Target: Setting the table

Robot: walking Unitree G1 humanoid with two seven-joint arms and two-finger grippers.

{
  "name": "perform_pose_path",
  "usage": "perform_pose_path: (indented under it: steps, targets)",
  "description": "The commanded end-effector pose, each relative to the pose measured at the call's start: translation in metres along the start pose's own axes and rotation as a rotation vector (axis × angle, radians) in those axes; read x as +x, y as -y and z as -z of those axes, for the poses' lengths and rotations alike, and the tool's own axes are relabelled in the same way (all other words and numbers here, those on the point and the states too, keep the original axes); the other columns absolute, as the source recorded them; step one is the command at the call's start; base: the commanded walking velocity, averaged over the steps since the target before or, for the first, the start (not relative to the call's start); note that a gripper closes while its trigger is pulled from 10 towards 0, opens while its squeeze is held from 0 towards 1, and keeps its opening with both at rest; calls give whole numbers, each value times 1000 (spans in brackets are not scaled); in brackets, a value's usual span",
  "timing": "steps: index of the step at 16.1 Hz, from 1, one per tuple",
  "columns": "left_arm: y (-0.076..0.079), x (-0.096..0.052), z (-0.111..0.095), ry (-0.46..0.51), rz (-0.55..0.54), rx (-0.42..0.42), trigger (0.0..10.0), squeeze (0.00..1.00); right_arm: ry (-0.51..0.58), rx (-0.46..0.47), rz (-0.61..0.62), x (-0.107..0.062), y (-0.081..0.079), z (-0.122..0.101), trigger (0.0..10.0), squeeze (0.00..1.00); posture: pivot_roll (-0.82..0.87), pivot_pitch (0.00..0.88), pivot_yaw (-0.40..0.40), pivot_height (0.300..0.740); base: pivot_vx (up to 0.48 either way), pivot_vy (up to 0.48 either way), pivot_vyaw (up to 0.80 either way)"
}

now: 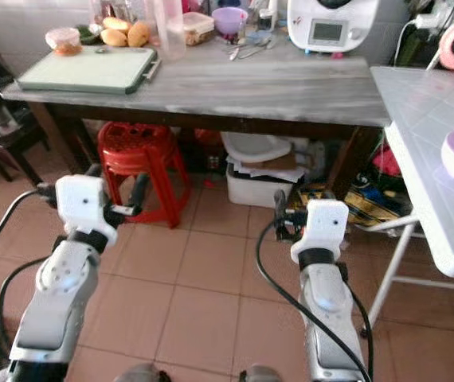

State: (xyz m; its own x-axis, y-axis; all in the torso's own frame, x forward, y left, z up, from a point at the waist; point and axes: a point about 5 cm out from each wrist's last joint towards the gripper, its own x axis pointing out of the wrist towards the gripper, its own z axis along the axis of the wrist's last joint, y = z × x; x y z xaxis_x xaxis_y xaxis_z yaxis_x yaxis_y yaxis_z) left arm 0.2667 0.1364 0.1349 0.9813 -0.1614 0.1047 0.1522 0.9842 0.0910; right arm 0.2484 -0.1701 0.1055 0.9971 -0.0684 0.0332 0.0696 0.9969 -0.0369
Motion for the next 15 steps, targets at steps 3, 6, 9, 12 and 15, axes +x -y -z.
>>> perform_pose_path:
  steps: [3, 6, 9, 12, 15]
  targets:
    - [-12, 5, 6, -13, -50, 66, 10000, 0, -5, -47, 13, 10, -2, 2, 10000, 0, 33, 0, 14, 740, 0, 0, 0]
    - [-22, 9, 11, -26, -125, 47, 10000, 0, -1, -71, 49, 23, -1, 0, 10000, 0, 15, 0, -10, 740, 0, 0, 0]
    - [-11, 13, 9, -12, -80, 12, 10000, 0, 7, -166, 63, 17, 1, -2, 10000, 0, -15, 0, -15, 740, 0, -86, 0]
    - [-12, 13, 12, -29, -75, -3, 10000, 0, -26, -9, 7, 6, 0, -2, 10000, 0, -29, 0, -8, 740, 0, -295, 0]
    - [-13, 0, 21, -67, -70, -17, 10000, 0, -53, -45, 51, -4, -4, 8, 10000, 0, -15, 0, 12, 740, 0, -319, 0]
